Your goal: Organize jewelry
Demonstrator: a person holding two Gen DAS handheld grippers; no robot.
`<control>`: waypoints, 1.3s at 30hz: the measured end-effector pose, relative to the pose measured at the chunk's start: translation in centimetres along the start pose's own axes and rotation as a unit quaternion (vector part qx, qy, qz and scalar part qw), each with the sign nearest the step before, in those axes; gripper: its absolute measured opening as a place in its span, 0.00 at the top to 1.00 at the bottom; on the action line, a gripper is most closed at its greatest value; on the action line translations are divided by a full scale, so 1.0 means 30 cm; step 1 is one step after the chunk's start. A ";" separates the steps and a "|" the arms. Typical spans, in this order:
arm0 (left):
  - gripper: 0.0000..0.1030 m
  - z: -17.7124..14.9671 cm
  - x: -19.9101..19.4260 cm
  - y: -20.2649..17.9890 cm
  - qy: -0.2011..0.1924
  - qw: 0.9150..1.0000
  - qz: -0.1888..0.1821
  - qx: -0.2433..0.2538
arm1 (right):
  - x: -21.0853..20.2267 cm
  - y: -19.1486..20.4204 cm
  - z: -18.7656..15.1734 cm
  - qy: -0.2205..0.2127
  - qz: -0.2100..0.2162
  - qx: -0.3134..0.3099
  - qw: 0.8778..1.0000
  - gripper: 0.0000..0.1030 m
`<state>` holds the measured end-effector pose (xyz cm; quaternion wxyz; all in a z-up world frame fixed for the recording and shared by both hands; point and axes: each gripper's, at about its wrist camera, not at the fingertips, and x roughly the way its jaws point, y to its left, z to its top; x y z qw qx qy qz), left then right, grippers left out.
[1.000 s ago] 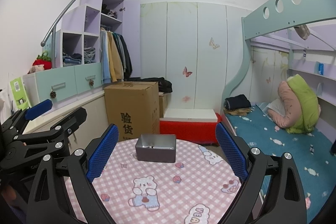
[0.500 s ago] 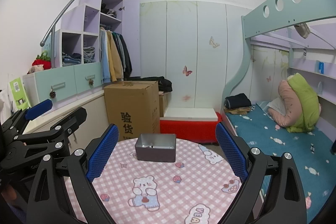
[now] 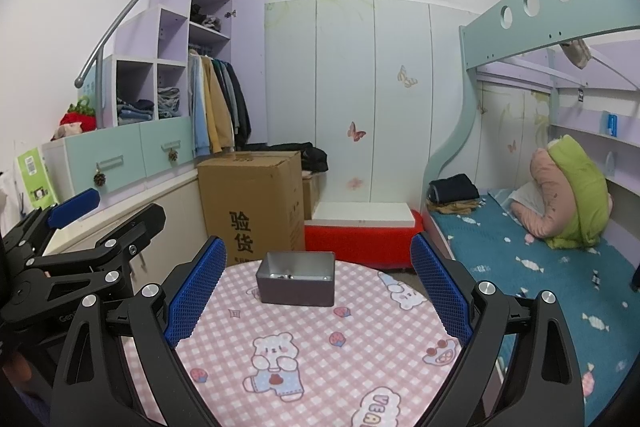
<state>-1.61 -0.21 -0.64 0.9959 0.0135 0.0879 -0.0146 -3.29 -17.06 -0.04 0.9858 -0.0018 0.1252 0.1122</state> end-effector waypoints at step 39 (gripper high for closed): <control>0.07 -0.005 0.021 0.011 0.009 1.000 -0.006 0.002 | 0.011 -0.005 -0.010 0.005 0.000 0.003 1.000 0.12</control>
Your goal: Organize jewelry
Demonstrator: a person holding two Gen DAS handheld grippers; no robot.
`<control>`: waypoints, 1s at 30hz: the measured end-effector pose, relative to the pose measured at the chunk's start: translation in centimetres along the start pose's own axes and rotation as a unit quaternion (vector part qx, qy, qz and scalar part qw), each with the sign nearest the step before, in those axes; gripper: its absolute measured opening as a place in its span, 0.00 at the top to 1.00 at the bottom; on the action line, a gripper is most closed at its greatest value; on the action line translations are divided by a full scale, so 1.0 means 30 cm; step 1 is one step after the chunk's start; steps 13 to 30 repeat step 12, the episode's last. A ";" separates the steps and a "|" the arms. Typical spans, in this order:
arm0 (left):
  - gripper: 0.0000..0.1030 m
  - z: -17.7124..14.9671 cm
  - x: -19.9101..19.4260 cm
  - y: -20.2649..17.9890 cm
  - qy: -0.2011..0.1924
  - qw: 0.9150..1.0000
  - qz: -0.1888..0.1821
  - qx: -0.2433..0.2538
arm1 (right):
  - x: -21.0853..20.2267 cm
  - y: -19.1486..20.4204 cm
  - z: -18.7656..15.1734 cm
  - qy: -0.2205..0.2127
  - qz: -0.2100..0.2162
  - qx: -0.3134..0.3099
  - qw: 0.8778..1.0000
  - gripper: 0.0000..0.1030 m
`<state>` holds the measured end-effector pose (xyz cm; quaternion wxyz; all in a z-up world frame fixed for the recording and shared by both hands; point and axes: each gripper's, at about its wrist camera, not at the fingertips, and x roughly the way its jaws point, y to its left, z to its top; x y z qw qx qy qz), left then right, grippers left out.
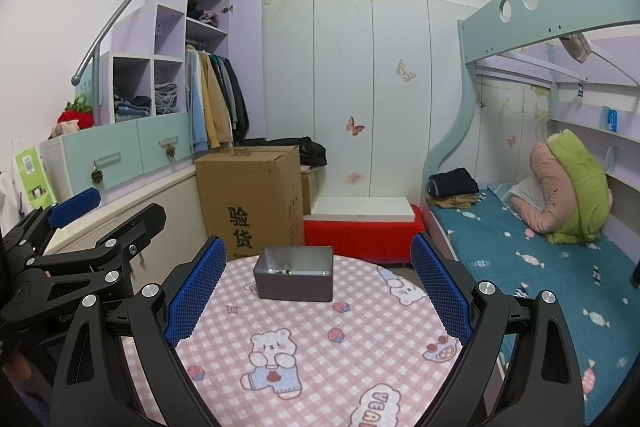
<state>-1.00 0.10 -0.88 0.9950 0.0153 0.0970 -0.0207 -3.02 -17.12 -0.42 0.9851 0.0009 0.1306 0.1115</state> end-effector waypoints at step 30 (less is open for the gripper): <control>0.07 -0.005 0.026 0.000 0.005 1.000 0.000 0.004 | 0.003 -0.008 -0.042 0.006 0.000 0.003 1.000 0.12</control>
